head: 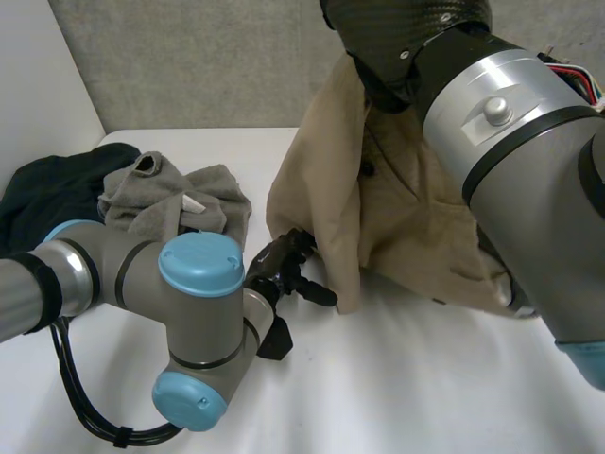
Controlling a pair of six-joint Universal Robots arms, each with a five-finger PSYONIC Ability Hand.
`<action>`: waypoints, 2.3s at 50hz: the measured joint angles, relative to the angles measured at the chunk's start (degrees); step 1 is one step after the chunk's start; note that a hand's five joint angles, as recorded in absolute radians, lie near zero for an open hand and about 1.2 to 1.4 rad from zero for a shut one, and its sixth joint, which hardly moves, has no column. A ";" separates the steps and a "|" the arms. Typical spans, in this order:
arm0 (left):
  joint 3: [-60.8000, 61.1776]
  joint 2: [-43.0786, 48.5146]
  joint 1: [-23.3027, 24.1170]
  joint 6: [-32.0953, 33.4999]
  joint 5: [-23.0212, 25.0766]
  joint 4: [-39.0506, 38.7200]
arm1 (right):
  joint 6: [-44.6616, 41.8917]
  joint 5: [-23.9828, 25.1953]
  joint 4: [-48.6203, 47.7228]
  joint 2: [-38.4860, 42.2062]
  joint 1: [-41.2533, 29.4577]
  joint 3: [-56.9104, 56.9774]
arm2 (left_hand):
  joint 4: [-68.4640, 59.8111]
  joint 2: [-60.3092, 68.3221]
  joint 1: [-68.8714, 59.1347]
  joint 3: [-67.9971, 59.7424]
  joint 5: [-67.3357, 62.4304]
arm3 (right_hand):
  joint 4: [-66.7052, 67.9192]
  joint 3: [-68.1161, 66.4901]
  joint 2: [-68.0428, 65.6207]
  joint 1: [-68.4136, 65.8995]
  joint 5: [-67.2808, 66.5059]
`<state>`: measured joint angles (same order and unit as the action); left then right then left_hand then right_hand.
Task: Fold the laundry.
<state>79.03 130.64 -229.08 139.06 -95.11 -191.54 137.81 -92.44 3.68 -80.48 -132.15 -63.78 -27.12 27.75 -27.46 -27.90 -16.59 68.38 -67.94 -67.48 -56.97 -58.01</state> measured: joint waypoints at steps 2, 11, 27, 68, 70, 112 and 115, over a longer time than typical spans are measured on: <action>0.00 0.04 0.05 -0.35 -0.06 -0.48 | 0.00 -0.28 0.05 -0.01 -0.91 0.10 | -0.03 0.00 0.00 0.00 -0.01 | 0.00 0.00 0.00 0.00 0.00; -0.04 0.28 0.27 -3.10 0.01 -1.67 | 0.02 -1.43 0.19 -0.37 -3.84 0.22 | -2.88 1.95 -2.09 -1.85 -3.52 | 0.00 0.00 0.00 0.00 0.00; 0.51 0.01 1.44 -11.42 0.70 -4.94 | 0.25 -1.83 0.16 -0.48 -4.55 -0.12 | -31.96 31.42 -33.43 -30.94 -32.09 | 0.00 0.00 0.00 0.00 0.00; 4.56 -22.58 -16.59 55.49 6.54 18.97 | -7.90 4.65 19.42 7.84 18.84 -10.25 | -41.62 40.91 -38.56 -40.37 -40.27 | 0.00 0.00 0.00 0.00 -0.01; -1.14 -15.51 -14.47 57.30 5.29 15.38 | -7.85 4.70 18.50 12.31 18.79 -6.30 | -41.62 40.91 -38.56 -40.37 -40.27 | 0.00 0.00 0.00 0.00 -0.02; -1.01 -8.05 -12.54 63.12 2.24 -29.04 | 0.30 12.73 -23.41 28.64 21.51 -2.86 | -41.83 41.01 -38.56 -40.67 -40.27 | 0.03 0.00 -0.01 -0.01 -0.03; 4.59 -7.13 -10.45 63.40 2.34 -26.36 | 0.46 12.74 -17.57 30.44 22.31 -5.63 | -41.83 41.01 -38.57 -40.67 -40.27 | 0.03 0.00 -0.01 -0.01 -0.03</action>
<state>83.62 123.51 -239.53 202.45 -92.77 -217.90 138.27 -79.70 -13.89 -50.03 -109.84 -69.41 -68.95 68.76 -66.03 -68.57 -56.86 68.41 -67.94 -67.49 -56.98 -58.03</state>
